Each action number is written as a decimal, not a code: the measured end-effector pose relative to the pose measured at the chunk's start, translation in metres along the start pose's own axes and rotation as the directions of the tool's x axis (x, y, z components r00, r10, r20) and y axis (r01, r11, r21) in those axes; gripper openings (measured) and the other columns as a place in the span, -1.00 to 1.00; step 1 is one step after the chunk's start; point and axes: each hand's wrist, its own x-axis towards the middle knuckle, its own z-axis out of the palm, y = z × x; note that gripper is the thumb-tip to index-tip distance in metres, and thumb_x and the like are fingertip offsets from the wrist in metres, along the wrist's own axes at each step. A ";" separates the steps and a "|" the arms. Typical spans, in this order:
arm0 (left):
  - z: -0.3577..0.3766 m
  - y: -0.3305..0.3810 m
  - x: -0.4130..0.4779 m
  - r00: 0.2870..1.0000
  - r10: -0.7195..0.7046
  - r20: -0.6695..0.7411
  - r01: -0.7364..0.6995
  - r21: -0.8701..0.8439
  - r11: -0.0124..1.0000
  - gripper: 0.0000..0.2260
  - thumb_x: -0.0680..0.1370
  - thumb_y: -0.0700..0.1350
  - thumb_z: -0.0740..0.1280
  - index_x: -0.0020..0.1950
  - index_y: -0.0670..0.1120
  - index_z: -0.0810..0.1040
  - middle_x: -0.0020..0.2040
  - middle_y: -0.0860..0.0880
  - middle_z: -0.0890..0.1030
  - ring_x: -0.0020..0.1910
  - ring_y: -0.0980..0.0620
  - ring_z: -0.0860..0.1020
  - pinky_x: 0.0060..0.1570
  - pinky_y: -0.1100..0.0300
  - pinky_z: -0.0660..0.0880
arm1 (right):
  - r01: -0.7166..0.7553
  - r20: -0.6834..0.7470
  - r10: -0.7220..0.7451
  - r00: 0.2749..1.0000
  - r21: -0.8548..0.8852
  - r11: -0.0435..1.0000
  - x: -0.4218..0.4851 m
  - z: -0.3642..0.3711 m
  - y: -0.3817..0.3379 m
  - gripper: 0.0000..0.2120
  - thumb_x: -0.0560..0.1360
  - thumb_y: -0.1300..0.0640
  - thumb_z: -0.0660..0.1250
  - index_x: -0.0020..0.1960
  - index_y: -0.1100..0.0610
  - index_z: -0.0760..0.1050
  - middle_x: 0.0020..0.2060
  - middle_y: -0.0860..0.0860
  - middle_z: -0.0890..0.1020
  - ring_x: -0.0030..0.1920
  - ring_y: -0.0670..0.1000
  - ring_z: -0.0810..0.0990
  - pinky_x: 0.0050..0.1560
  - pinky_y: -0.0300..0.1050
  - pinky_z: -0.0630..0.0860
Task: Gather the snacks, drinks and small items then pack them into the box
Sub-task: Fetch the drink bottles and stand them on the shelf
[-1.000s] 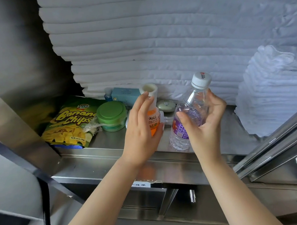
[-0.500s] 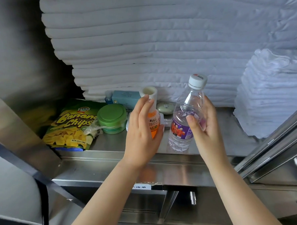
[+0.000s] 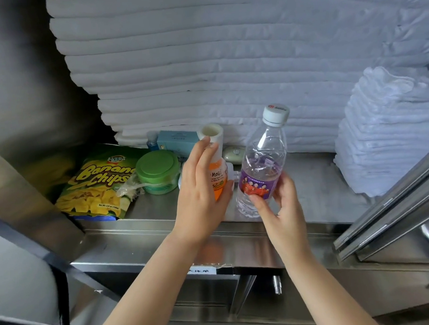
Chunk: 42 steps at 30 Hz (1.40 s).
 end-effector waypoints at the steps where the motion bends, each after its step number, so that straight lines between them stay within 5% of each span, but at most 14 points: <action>1: 0.000 0.000 0.000 1.000 -0.002 0.003 0.001 0.002 1.000 -0.44 0.49 -0.16 0.39 0.41 -0.18 0.22 0.43 -0.15 0.23 0.45 0.10 0.16 0.37 0.10 0.26 | 0.000 0.022 0.001 1.000 -0.032 0.999 -0.001 0.000 0.000 -0.39 0.45 -0.09 0.36 0.43 0.02 0.25 0.25 -0.17 0.52 0.25 -0.20 0.49 0.18 -0.39 0.41; 4: -0.002 0.001 0.000 1.000 -0.004 0.015 0.004 0.009 1.000 -0.44 0.50 -0.15 0.37 0.42 -0.16 0.20 0.43 -0.12 0.21 0.45 0.11 0.14 0.37 0.12 0.25 | -0.025 0.044 0.029 0.999 -0.089 0.996 -0.007 -0.001 0.002 -0.42 0.47 -0.12 0.31 0.42 0.01 0.27 0.26 -0.18 0.49 0.25 -0.26 0.45 0.20 -0.40 0.38; 12: -0.006 -0.002 0.000 1.000 -0.012 0.014 0.012 -0.006 1.000 -0.40 0.46 -0.25 0.42 0.42 -0.19 0.21 0.43 -0.11 0.22 0.45 0.10 0.16 0.37 0.13 0.25 | -0.086 0.109 0.090 0.990 -0.045 0.995 -0.013 0.006 0.001 -0.39 0.45 0.01 0.36 0.45 0.06 0.27 0.30 -0.12 0.48 0.31 -0.14 0.45 0.32 0.03 0.43; 20: -0.029 -0.011 -0.004 0.999 -0.011 0.047 0.010 0.008 1.000 -0.42 0.46 -0.26 0.42 0.41 -0.22 0.22 0.43 -0.15 0.24 0.46 -0.01 0.20 0.38 0.07 0.27 | -0.061 0.196 0.072 0.978 -0.062 0.996 -0.013 0.023 -0.002 -0.43 0.45 -0.04 0.32 0.41 -0.09 0.23 0.25 -0.25 0.50 0.25 -0.22 0.49 0.25 -0.19 0.46; 25: -0.046 -0.019 -0.007 0.999 -0.030 0.040 0.028 0.033 0.999 -0.41 0.47 -0.23 0.41 0.42 -0.19 0.21 0.43 -0.09 0.21 0.45 -0.02 0.21 0.35 0.02 0.33 | 0.051 0.315 -0.001 0.949 -0.151 0.987 -0.007 0.028 -0.003 -0.46 0.52 -0.12 0.21 0.45 0.01 0.22 0.27 -0.21 0.48 0.24 -0.21 0.48 0.24 -0.10 0.48; 29: -0.052 -0.024 -0.007 0.999 -0.035 0.039 0.033 0.049 0.998 -0.41 0.47 -0.19 0.38 0.43 -0.14 0.18 0.44 -0.07 0.19 0.46 0.01 0.19 0.35 0.05 0.33 | 0.146 0.168 -0.112 0.979 -0.204 0.968 -0.008 0.033 -0.009 -0.39 0.46 -0.17 0.32 0.42 0.03 0.26 0.25 -0.15 0.37 0.28 -0.09 0.43 0.24 -0.17 0.44; 32: -0.052 -0.023 -0.008 0.998 -0.037 0.041 0.035 0.047 0.998 -0.42 0.48 -0.19 0.39 0.42 -0.15 0.19 0.44 -0.08 0.19 0.46 0.00 0.19 0.35 0.04 0.34 | 0.132 0.052 -0.123 0.991 -0.257 0.957 -0.006 0.041 -0.012 -0.22 0.29 -0.14 0.50 0.38 0.07 0.26 0.16 -0.09 0.42 0.18 -0.12 0.45 0.14 -0.28 0.43; 35: -0.052 -0.024 -0.008 0.999 -0.037 0.039 0.036 0.046 0.998 -0.42 0.47 -0.20 0.39 0.42 -0.18 0.20 0.43 -0.11 0.20 0.45 -0.02 0.20 0.35 0.04 0.33 | 0.100 0.009 -0.101 0.995 -0.228 0.969 -0.003 0.044 -0.010 -0.31 0.28 -0.07 0.54 0.29 0.01 0.30 0.13 -0.10 0.48 0.13 -0.11 0.49 0.09 -0.18 0.49; 39: -0.053 -0.024 -0.007 0.998 -0.043 0.044 0.042 0.036 0.998 -0.41 0.46 -0.20 0.39 0.41 -0.18 0.20 0.43 -0.11 0.20 0.44 0.00 0.20 0.36 0.08 0.31 | 0.061 0.078 -0.054 0.995 -0.093 0.994 -0.006 0.037 -0.005 -0.46 0.33 -0.18 0.42 0.24 -0.20 0.29 0.16 -0.22 0.51 0.16 -0.19 0.51 0.08 -0.41 0.43; 42: -0.052 -0.025 -0.008 0.998 -0.045 0.038 0.044 0.019 0.999 -0.40 0.45 -0.23 0.41 0.41 -0.17 0.21 0.43 -0.11 0.21 0.45 0.03 0.19 0.36 0.06 0.30 | -0.016 0.203 0.021 0.979 -0.030 0.999 -0.002 0.028 -0.001 -0.46 0.39 -0.12 0.36 0.34 -0.13 0.33 0.21 -0.25 0.52 0.22 -0.23 0.49 0.15 -0.45 0.37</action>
